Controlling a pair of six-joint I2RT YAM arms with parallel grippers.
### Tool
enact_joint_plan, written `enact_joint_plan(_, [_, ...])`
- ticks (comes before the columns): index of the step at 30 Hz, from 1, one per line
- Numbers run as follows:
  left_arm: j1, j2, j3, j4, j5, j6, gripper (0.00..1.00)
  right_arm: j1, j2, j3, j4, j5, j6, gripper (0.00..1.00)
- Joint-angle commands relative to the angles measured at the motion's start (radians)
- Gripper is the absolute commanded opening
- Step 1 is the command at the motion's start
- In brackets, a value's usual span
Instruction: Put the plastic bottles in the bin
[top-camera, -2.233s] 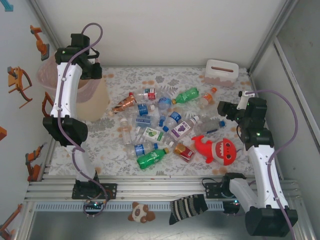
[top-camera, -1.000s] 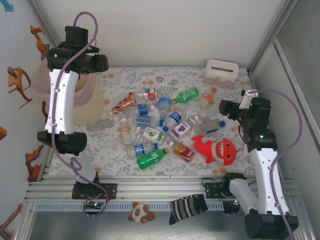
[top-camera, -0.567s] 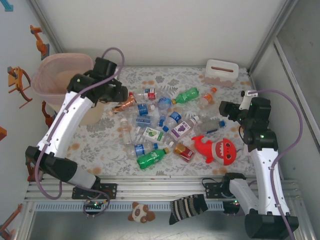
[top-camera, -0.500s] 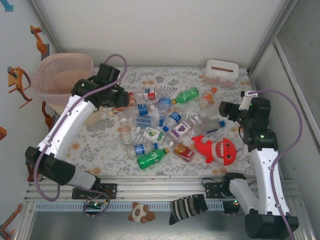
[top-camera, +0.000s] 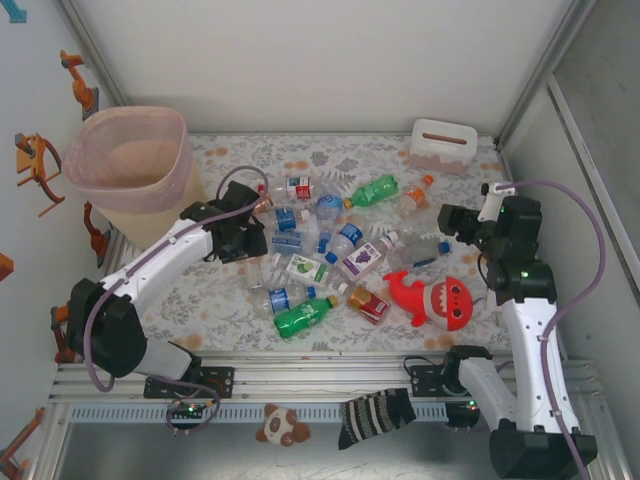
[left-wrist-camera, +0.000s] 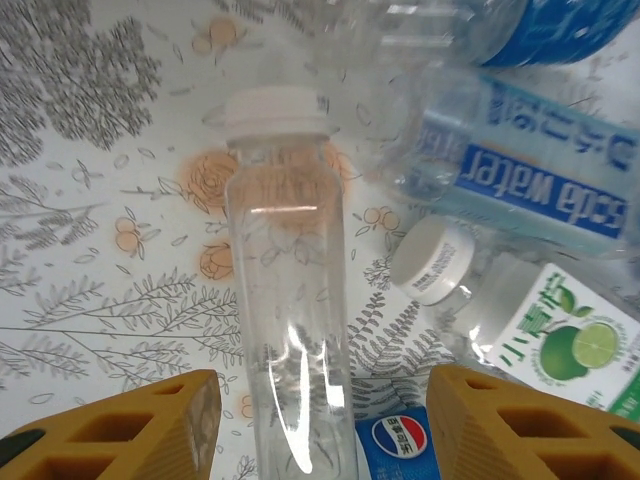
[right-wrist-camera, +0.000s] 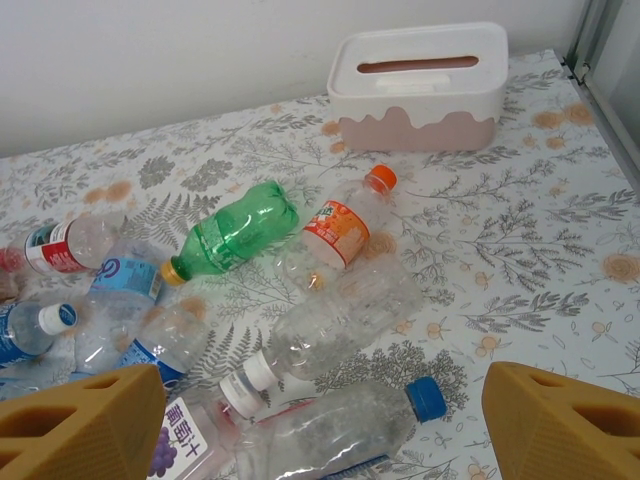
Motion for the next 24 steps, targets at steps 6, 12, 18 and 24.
enact_joint_plan(6, [-0.023, 0.083, -0.096, 0.098, 0.002, -0.081, 0.57, 0.010, -0.026, -0.010, -0.022, -0.003, -0.023, 0.82])
enact_joint_plan(12, [-0.026, 0.124, -0.115, 0.125, -0.009, -0.072, 0.52, 0.010, -0.033, -0.010, -0.033, 0.002, -0.033, 0.82])
enact_joint_plan(18, [-0.028, 0.127, -0.117, 0.133, -0.018, -0.069, 0.45, 0.009, -0.045, -0.008, -0.040, 0.004, -0.035, 0.82])
enact_joint_plan(24, [-0.028, 0.108, -0.107, 0.108, -0.032, -0.062, 0.41, 0.010, -0.055, -0.007, -0.045, 0.011, -0.037, 0.82])
